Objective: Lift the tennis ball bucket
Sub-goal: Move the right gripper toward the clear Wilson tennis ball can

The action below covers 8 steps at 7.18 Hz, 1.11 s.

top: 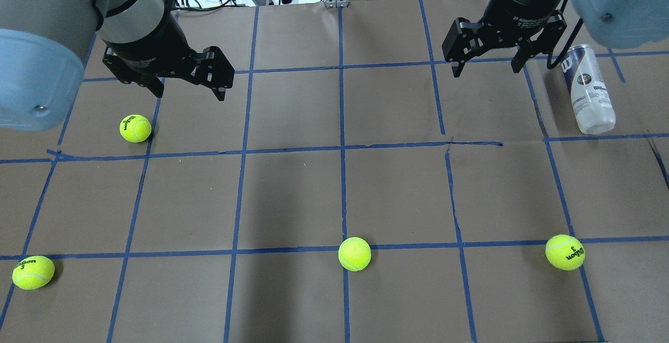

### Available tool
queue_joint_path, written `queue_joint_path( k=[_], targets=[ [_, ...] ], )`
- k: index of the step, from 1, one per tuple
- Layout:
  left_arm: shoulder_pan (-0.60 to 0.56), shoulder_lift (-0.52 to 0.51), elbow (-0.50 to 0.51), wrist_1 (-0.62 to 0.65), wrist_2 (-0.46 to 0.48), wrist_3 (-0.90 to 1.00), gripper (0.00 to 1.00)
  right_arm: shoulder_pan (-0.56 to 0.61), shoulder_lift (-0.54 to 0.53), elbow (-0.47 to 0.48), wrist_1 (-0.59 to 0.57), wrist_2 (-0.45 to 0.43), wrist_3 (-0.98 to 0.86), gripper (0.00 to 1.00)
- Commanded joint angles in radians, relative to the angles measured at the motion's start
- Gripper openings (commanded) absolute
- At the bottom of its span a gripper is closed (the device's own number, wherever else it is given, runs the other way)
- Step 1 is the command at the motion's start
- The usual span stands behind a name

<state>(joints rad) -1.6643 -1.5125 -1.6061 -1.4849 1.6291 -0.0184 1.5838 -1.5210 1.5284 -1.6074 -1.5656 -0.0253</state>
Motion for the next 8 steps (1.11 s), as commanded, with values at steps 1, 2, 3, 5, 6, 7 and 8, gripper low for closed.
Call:
queue_joint_path(
  k=[1, 2, 3, 5, 6, 7, 8],
  targets=[
    [0.000, 0.000, 0.002, -0.002, 0.000, 0.000, 1.00, -0.001, 0.005, 0.002, -0.003, -0.001, 0.037, 1.00],
    [0.000, 0.000, 0.002, 0.000, 0.000, 0.000, 1.00, -0.002, 0.005, 0.002, -0.006, -0.007, 0.103, 1.00],
    [0.000, 0.000, 0.002, 0.001, -0.001, 0.000, 1.00, -0.008, 0.012, 0.001, -0.019, -0.007, 0.122, 1.00],
    [0.000, 0.000, 0.000, 0.000, 0.000, 0.000, 1.00, -0.075, 0.065, 0.002, -0.035, -0.014, 0.209, 1.00],
    [0.000, -0.002, 0.000, 0.000, 0.000, 0.000, 1.00, -0.102, 0.100, -0.004, -0.118, -0.014, 0.205, 1.00],
    [0.000, 0.000, 0.000, 0.000, 0.000, 0.000, 1.00, -0.132, 0.161, -0.016, -0.206, -0.042, 0.197, 1.00],
    [0.000, 0.000, 0.000, 0.000, 0.000, 0.000, 1.00, -0.209, 0.236, -0.040, -0.257, -0.044, 0.156, 1.00]
  ],
)
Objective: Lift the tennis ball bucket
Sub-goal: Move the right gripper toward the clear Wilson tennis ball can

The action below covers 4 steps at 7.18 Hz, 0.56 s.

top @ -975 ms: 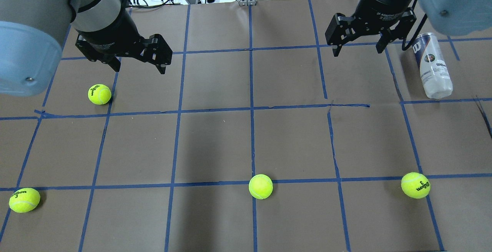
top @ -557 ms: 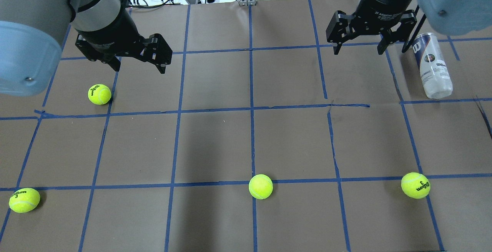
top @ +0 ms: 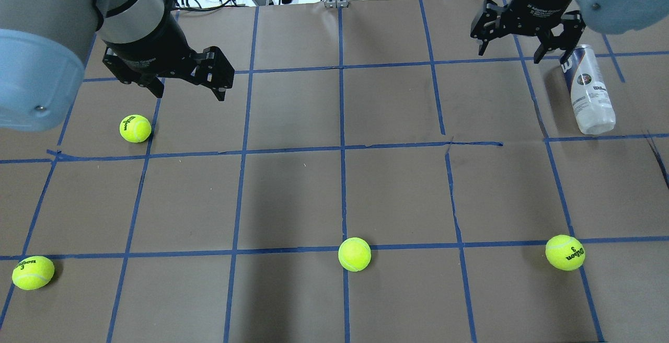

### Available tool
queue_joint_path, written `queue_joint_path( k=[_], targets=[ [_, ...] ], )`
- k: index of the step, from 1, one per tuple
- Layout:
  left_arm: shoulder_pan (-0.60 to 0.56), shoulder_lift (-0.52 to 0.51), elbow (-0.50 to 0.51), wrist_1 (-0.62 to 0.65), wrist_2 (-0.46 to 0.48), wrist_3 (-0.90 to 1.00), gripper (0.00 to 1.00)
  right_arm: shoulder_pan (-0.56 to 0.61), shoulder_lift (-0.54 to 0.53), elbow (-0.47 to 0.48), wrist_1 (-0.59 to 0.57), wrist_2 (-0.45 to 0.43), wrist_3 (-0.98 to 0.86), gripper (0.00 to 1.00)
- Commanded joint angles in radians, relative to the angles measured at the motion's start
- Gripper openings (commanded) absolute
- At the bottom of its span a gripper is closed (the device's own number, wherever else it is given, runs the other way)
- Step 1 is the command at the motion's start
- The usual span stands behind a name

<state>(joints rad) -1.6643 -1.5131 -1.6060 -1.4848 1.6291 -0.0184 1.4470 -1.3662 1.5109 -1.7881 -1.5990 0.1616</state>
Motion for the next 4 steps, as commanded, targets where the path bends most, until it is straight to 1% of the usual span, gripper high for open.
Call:
queue_joint_path(
  k=[1, 3, 4],
  targets=[
    [0.000, 0.001, 0.001, 0.000, 0.000, 0.000, 1.00, -0.123, 0.161, -0.066, -0.153, -0.016, -0.118, 1.00],
    [0.000, 0.001, 0.000, 0.000, 0.000, 0.000, 1.00, -0.192, 0.296, -0.158, -0.209, -0.094, -0.192, 1.00],
    [0.000, 0.001, 0.000, 0.000, 0.000, 0.000, 1.00, -0.235, 0.362, -0.193, -0.246, -0.088, -0.280, 1.00]
  ],
)
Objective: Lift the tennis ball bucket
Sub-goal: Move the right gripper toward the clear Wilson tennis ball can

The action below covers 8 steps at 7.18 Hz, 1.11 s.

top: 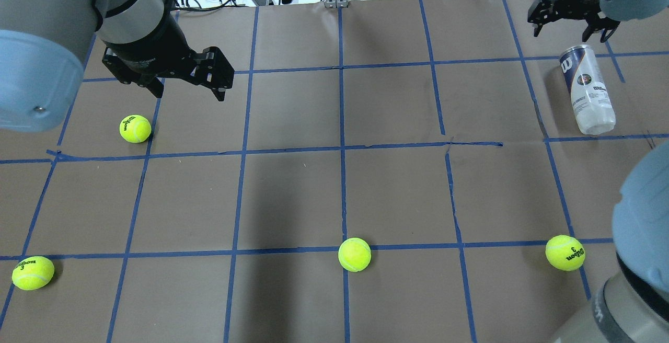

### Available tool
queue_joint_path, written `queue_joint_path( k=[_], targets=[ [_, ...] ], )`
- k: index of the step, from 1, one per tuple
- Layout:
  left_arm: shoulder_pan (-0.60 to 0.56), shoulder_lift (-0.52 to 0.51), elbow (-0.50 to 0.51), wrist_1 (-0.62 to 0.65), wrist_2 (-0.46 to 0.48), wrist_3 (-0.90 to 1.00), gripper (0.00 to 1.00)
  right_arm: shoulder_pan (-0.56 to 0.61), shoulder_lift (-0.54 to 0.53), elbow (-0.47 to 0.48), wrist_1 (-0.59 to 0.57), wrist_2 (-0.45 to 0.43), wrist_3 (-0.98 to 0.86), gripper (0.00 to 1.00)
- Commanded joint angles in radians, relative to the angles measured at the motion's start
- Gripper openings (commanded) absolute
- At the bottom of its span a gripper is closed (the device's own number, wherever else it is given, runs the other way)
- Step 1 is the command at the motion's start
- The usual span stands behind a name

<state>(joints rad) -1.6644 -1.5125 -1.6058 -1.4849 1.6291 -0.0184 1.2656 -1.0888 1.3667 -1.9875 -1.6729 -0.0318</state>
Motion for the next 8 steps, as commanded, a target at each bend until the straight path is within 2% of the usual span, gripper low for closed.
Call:
queue_joint_path(
  k=[1, 2, 3, 4, 6, 8],
  targets=[
    [0.000, 0.000, 0.000, -0.002, 0.000, 0.000, 1.00, -0.080, 0.140, -0.055, -0.132, -0.013, -0.141, 1.00],
    [0.000, 0.000, 0.000, -0.002, 0.000, 0.000, 1.00, -0.110, 0.171, -0.055, -0.211, -0.007, -0.260, 1.00],
    [0.000, 0.000, 0.000, -0.003, 0.001, 0.000, 1.00, -0.123, 0.194, -0.054, -0.238, -0.005, -0.279, 1.00],
    [0.000, 0.000, 0.000, -0.002, 0.000, 0.002, 1.00, -0.124, 0.213, -0.052, -0.237, 0.008, -0.296, 1.00],
    [0.000, 0.000, 0.000, -0.002, 0.000, 0.000, 1.00, -0.141, 0.228, -0.043, -0.237, 0.132, -0.319, 1.00],
    [0.000, -0.002, 0.000, 0.002, -0.002, 0.000, 1.00, -0.150, 0.250, -0.052, -0.247, 0.137, -0.408, 0.98]
  ],
)
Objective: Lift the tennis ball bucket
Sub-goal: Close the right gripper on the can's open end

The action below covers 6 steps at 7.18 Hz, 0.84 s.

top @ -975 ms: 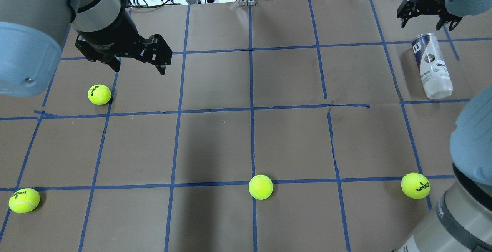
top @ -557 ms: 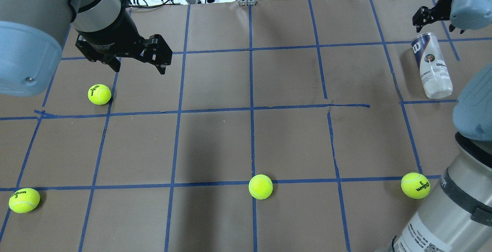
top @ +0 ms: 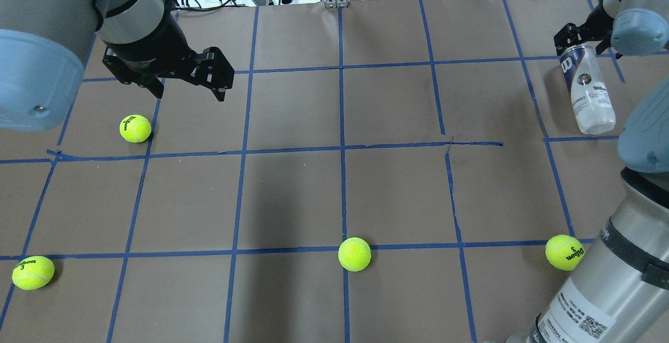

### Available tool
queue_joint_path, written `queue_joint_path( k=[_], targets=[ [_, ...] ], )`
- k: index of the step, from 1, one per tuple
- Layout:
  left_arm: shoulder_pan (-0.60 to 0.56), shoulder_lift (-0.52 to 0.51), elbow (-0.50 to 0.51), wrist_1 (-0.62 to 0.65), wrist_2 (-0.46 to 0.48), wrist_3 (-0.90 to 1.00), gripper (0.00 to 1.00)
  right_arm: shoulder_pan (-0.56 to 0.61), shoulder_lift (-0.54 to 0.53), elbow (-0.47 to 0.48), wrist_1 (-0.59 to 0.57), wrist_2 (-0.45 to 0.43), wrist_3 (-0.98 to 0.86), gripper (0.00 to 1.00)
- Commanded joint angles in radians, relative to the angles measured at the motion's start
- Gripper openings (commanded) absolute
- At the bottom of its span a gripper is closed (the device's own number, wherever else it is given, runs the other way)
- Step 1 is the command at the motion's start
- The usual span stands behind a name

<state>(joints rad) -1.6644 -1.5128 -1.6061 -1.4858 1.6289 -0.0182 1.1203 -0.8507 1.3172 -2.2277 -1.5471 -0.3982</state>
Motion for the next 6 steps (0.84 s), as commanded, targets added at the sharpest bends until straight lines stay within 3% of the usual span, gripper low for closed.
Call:
queue_joint_path(
  k=[1, 6],
  targets=[
    [0.000, -0.001, 0.002, 0.004, -0.001, 0.000, 1.00, -0.005, 0.013, -0.001, -0.007, -0.002, -0.054, 0.96],
    [0.000, 0.000, 0.002, 0.002, -0.001, 0.000, 1.00, -0.014, 0.055, -0.001, -0.015, -0.001, -0.082, 0.92]
  ],
)
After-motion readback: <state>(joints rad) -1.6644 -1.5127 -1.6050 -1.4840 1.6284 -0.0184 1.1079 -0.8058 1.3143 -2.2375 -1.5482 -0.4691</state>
